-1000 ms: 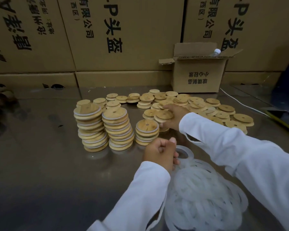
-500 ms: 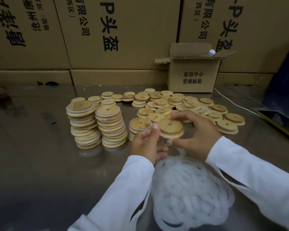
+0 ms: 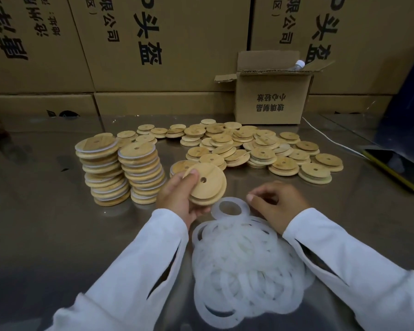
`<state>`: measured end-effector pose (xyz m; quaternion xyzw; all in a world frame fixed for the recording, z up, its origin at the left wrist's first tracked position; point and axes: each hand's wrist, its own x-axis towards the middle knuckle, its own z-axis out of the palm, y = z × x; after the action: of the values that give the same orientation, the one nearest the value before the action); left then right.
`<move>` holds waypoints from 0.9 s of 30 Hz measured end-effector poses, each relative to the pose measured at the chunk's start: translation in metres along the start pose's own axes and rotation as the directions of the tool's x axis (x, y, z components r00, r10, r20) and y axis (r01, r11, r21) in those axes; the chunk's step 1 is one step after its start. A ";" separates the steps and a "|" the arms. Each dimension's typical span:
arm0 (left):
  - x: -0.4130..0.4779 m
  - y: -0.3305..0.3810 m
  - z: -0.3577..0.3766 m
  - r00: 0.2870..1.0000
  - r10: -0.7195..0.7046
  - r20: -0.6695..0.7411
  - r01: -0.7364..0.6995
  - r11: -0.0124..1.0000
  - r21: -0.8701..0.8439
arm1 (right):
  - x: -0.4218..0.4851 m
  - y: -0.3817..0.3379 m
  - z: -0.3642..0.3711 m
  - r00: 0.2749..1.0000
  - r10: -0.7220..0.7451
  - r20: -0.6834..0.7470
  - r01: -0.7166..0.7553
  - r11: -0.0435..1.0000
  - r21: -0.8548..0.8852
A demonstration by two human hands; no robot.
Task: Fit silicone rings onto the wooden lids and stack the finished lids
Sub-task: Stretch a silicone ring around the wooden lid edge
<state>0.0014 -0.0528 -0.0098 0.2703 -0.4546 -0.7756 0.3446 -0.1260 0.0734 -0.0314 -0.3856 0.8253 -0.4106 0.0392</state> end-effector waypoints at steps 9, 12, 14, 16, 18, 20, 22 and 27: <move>0.001 -0.001 -0.001 0.998 0.064 0.026 -0.065 0.997 0.034 | -0.001 -0.007 0.003 1.000 -0.015 0.027 0.018 0.991 -0.129; 0.001 -0.002 -0.001 0.997 0.078 0.023 -0.079 0.996 0.045 | -0.001 -0.008 0.005 1.000 0.003 0.010 -0.002 0.992 -0.129; 0.001 -0.002 -0.001 0.997 0.080 0.017 -0.080 0.996 0.041 | 0.000 -0.009 0.005 1.000 0.028 0.007 -0.027 0.993 -0.118; 0.001 -0.002 -0.001 0.996 0.084 0.015 -0.085 0.996 0.042 | 0.001 -0.010 0.006 0.999 0.047 0.012 -0.045 0.994 -0.097; 0.000 -0.002 -0.001 0.996 0.092 0.020 -0.093 0.994 0.049 | 0.001 -0.012 0.007 0.998 0.057 0.023 -0.056 0.998 -0.035; 0.000 -0.002 -0.001 0.994 0.104 0.026 -0.105 0.993 0.048 | -0.001 -0.012 0.007 0.998 0.055 0.026 -0.055 0.998 0.024; 0.000 -0.002 -0.002 0.993 0.113 0.029 -0.115 0.992 0.053 | -0.004 -0.013 0.008 0.999 0.050 0.022 -0.051 0.998 0.039; 0.000 0.000 -0.003 0.992 0.127 0.003 -0.127 0.991 0.038 | -0.006 -0.019 0.000 0.999 0.034 -0.005 -0.033 0.988 0.148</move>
<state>0.0030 -0.0545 -0.0109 0.2471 -0.4856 -0.7433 0.3880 -0.1102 0.0699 -0.0192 -0.3660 0.7993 -0.4713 0.0713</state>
